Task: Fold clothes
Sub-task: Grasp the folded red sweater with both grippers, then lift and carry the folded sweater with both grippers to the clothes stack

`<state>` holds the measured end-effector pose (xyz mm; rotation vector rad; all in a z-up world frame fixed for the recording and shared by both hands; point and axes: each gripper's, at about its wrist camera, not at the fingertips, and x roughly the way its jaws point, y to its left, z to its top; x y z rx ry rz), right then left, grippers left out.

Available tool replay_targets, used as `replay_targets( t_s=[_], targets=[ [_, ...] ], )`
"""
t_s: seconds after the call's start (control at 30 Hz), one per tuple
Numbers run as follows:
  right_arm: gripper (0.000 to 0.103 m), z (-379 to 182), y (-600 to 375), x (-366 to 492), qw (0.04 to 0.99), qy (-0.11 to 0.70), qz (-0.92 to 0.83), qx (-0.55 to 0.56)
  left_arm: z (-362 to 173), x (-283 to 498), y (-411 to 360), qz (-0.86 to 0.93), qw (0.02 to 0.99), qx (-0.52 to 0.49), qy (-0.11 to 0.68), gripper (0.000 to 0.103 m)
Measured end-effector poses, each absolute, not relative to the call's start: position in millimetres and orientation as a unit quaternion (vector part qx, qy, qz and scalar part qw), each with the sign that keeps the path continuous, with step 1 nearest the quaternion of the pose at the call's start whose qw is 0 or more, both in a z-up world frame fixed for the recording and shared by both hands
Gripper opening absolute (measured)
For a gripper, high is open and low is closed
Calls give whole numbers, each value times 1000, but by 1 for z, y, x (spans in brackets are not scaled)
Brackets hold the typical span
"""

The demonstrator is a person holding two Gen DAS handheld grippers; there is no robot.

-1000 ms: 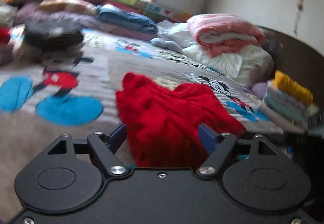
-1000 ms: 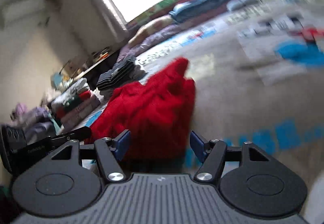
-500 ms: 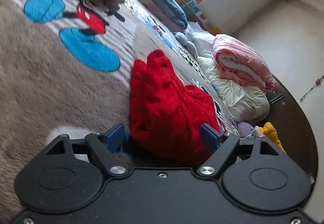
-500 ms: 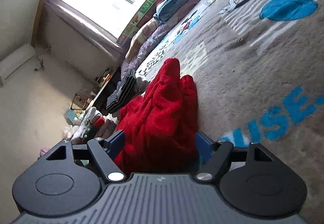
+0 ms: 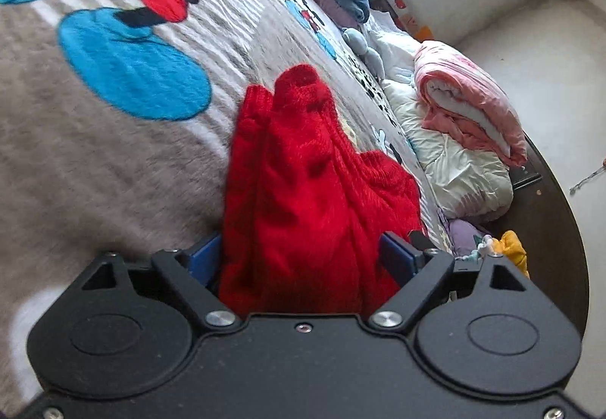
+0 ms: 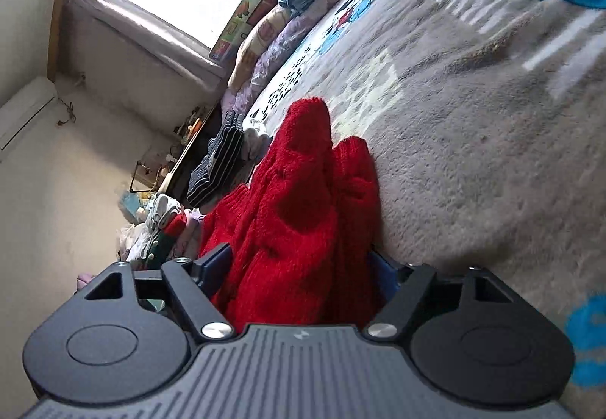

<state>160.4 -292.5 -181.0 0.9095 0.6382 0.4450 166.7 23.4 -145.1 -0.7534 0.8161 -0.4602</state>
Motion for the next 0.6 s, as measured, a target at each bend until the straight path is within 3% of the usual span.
replay_targets(
  t_s=[0.13, 0.33, 0.6],
  targets=[
    [66, -184, -292, 159, 828, 293, 211, 429, -145, 174, 16, -210, 826, -352, 386, 82],
    [55, -186, -299, 147, 804, 277, 208, 484, -142, 167, 14, -211, 818, -370, 386, 59],
    [54, -161, -317, 80, 785, 227, 212, 536, -115, 126, 8, -260, 795, -400, 375, 58]
  ],
)
